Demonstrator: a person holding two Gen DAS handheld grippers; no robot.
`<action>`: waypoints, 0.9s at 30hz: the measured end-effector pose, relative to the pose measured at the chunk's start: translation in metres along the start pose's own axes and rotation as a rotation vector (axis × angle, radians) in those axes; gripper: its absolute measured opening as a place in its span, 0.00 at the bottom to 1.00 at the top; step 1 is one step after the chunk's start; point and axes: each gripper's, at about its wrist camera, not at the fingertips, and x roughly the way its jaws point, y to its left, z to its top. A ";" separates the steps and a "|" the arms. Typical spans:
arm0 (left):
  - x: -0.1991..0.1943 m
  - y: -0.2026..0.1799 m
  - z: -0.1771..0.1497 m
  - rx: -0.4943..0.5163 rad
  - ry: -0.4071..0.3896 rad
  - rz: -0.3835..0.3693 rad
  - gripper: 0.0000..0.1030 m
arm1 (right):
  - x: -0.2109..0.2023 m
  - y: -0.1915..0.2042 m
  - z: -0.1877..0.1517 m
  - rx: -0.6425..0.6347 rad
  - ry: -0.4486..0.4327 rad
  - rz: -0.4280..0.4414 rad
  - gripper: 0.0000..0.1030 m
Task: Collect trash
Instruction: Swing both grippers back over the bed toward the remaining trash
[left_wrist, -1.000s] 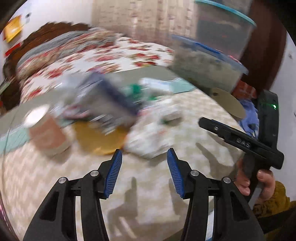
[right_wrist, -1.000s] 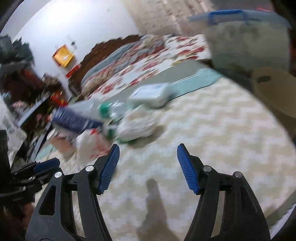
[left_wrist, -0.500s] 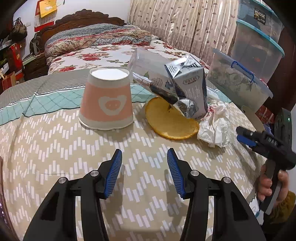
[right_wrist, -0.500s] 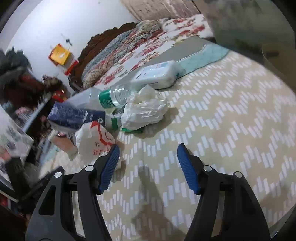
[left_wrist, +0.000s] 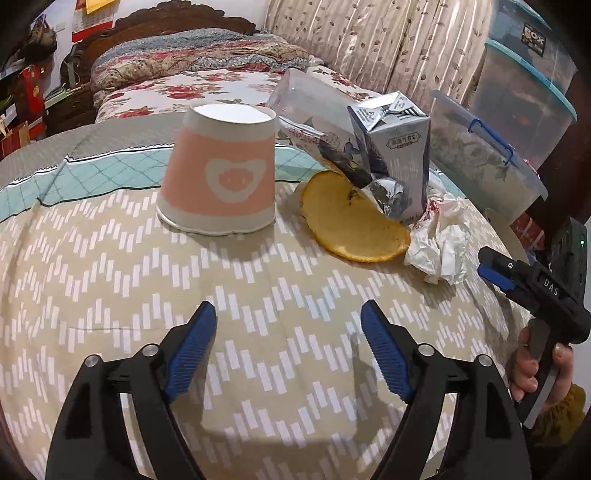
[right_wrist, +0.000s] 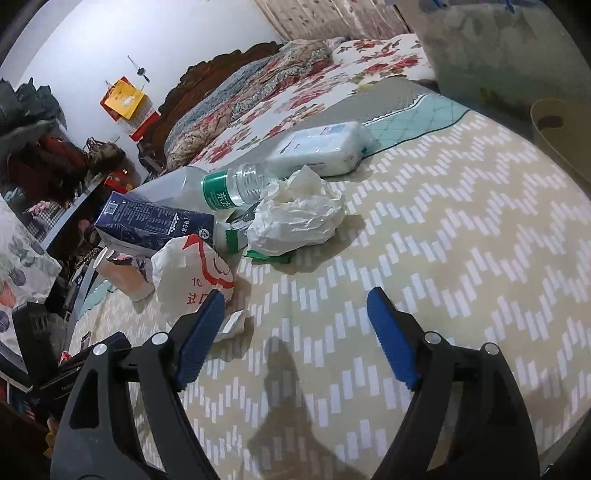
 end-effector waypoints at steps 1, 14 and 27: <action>0.001 -0.002 0.000 0.008 0.007 -0.007 0.86 | 0.000 0.000 0.000 -0.003 0.001 0.000 0.79; 0.003 -0.011 -0.003 0.038 0.028 0.001 0.91 | 0.004 0.008 -0.002 -0.035 0.001 -0.044 0.79; 0.003 -0.012 -0.004 0.050 0.032 0.030 0.92 | 0.005 0.021 -0.007 -0.098 -0.008 -0.084 0.79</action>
